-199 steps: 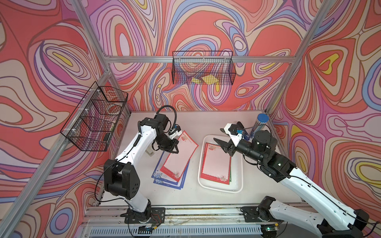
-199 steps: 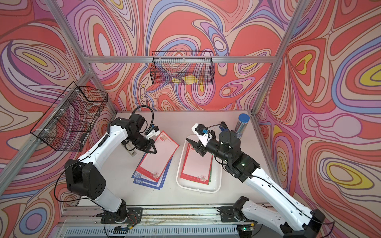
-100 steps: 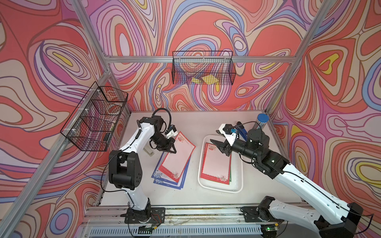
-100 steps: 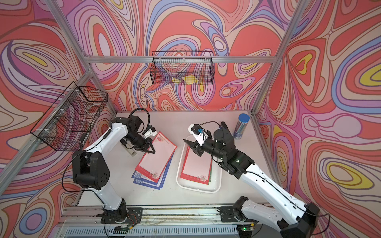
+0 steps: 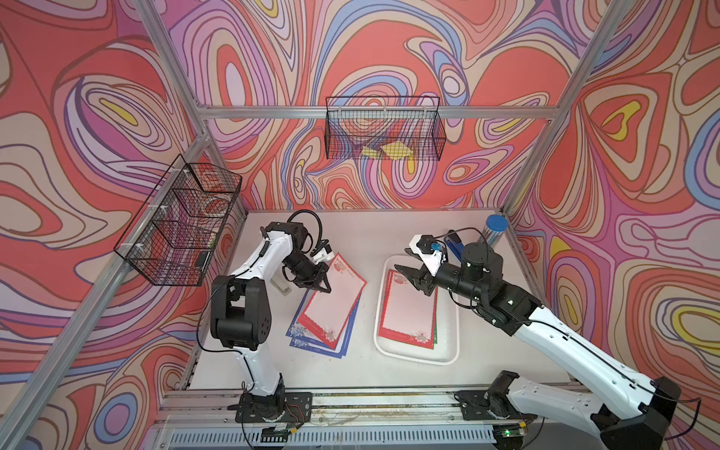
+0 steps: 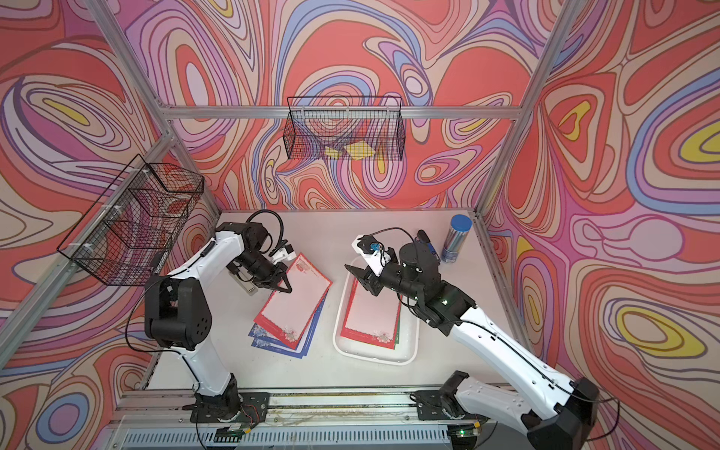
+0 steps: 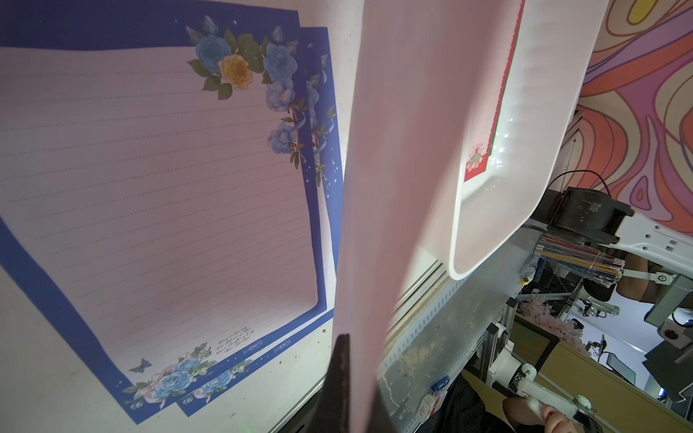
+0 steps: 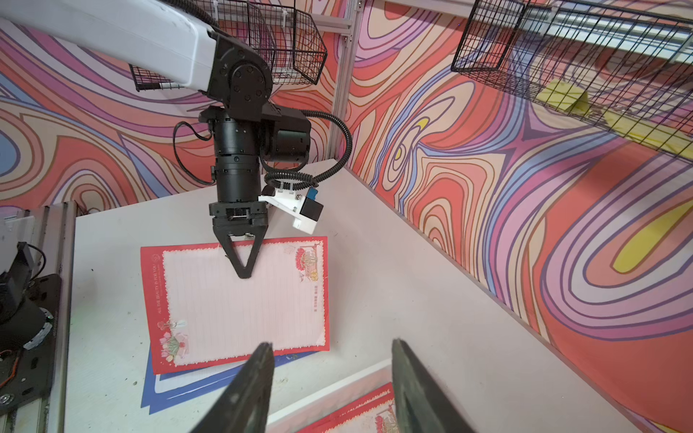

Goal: Take out the stationery paper from the storage box
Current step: Place the stationery paper at the center of the board.

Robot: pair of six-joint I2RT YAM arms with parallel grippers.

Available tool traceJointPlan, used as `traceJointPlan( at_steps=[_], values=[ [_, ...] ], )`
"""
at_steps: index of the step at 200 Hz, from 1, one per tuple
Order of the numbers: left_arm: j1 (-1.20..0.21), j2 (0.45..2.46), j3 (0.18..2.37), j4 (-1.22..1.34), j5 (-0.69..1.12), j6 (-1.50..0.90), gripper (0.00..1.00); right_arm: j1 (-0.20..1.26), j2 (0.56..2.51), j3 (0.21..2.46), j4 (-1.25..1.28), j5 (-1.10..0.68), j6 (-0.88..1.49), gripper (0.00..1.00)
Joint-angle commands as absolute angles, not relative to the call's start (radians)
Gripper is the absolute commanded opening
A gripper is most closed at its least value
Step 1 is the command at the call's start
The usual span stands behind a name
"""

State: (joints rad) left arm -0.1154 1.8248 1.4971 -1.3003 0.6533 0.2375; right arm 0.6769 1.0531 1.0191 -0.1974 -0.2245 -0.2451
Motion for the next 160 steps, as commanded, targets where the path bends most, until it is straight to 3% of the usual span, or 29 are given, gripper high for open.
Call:
traceJointPlan(
  at_steps=[1, 160],
  values=[
    [-0.101, 1.857, 1.531, -1.362, 0.639, 0.284, 0.00, 0.683, 1.037, 1.039, -0.216, -0.225, -0.235, 0.54],
    [-0.036, 1.909, 1.499, -1.295, 0.628, 0.274, 0.00, 0.684, 1.057, 1.054, -0.227, -0.227, -0.236, 0.51]
  ],
)
